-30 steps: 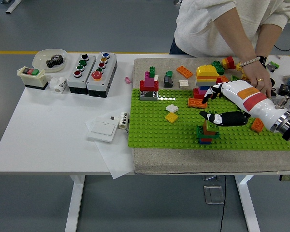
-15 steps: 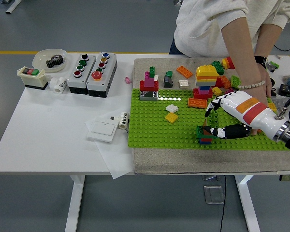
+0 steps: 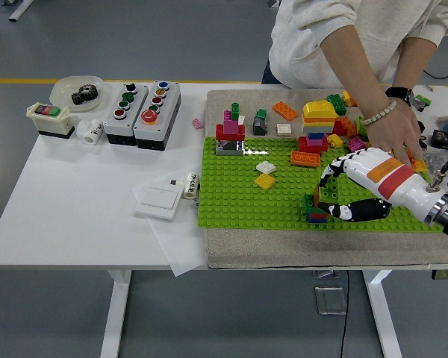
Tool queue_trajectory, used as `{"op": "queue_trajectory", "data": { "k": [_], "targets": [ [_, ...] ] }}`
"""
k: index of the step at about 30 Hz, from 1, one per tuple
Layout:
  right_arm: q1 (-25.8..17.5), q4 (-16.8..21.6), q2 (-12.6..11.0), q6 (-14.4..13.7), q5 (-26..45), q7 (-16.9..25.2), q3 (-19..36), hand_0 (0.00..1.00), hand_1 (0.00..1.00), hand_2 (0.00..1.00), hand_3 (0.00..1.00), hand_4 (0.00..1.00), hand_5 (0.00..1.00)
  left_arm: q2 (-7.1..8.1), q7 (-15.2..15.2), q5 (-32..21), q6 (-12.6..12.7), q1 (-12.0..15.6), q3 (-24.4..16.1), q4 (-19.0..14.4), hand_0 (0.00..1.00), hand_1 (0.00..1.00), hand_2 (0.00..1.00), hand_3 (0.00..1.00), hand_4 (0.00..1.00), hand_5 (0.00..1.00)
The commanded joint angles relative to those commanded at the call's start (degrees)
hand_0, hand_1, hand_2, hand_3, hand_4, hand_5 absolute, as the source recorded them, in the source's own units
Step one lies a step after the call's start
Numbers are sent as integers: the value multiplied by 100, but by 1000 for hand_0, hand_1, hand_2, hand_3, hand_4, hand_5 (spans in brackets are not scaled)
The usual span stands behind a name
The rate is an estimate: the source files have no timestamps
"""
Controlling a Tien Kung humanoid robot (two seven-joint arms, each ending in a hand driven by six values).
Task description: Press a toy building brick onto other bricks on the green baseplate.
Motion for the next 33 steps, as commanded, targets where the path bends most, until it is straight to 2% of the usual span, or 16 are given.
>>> {"op": "queue_trajectory", "data": {
  "k": [33],
  "targets": [
    [15,-297,63,9,41,80,12,561,567,600,541,775,545,7,10,37,-13,-15,-7,-6,488,566,649,650,703,775]
  ]
}}
